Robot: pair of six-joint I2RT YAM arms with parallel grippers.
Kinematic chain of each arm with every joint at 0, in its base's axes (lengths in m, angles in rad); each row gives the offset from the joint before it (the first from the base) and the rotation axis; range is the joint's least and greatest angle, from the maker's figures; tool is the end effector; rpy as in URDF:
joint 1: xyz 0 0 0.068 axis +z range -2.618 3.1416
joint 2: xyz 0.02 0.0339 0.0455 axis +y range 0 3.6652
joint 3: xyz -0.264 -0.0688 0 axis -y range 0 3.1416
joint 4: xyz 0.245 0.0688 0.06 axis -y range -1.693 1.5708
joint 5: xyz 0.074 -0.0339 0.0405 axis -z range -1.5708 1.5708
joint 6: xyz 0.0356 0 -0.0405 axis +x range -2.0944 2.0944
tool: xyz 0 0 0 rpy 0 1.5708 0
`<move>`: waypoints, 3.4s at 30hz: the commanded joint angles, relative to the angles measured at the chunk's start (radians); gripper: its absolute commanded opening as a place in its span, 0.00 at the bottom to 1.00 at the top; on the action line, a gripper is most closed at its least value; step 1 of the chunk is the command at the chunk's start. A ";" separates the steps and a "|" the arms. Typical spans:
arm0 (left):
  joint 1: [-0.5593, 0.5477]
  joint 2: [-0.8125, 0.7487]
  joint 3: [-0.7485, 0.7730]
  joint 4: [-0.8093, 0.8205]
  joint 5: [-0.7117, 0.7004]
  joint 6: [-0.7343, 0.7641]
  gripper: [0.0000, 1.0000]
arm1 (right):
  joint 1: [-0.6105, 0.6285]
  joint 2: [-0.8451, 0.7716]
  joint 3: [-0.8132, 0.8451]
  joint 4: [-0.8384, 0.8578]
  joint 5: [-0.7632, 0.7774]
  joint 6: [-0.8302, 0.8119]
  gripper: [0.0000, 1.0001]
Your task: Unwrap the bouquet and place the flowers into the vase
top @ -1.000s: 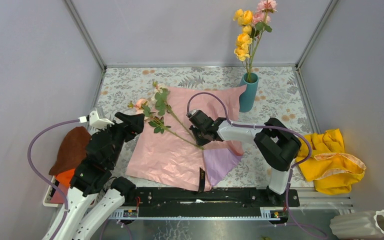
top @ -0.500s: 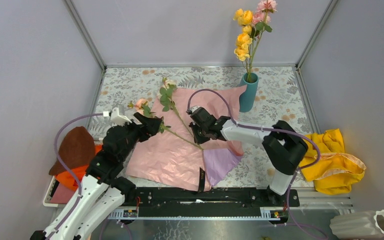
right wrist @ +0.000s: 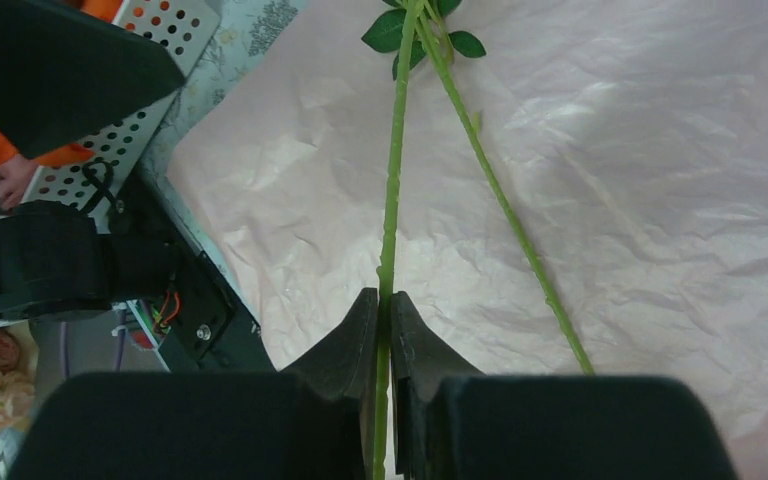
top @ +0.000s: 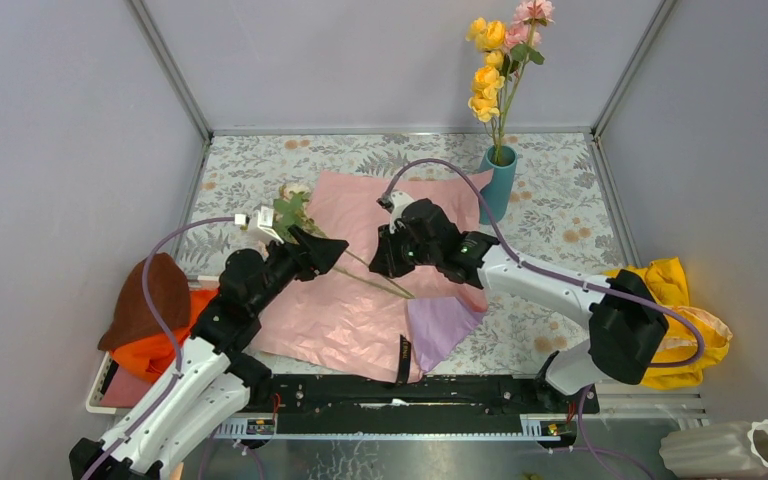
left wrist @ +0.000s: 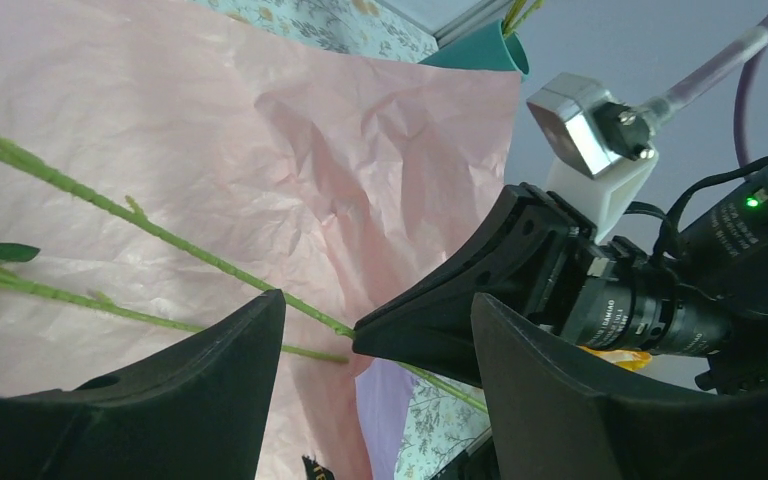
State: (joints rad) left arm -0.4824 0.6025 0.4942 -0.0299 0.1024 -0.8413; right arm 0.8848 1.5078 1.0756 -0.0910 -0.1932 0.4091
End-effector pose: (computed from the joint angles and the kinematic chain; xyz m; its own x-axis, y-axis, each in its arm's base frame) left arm 0.1409 -0.0779 0.2812 -0.4922 -0.5794 -0.6496 0.2764 0.6037 -0.7478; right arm 0.2135 0.2716 0.2744 -0.6344 -0.1586 -0.7566 -0.6675 0.6061 0.4326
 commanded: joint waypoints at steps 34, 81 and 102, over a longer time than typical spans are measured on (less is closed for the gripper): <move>0.062 0.401 -0.201 0.525 0.196 -0.357 0.70 | 0.021 -0.110 -0.139 0.167 0.013 0.071 0.00; 0.055 0.430 -0.246 0.613 0.344 -0.012 0.00 | 0.012 -0.130 0.081 -0.032 0.351 0.076 0.69; 0.016 0.251 -0.295 0.542 0.326 -0.036 0.00 | -0.106 0.219 0.371 0.023 0.141 0.093 0.47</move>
State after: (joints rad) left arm -0.4568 0.8726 0.2050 0.4988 0.4366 -0.8864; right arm 0.7963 1.6852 1.3781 -0.0910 -0.0021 0.4957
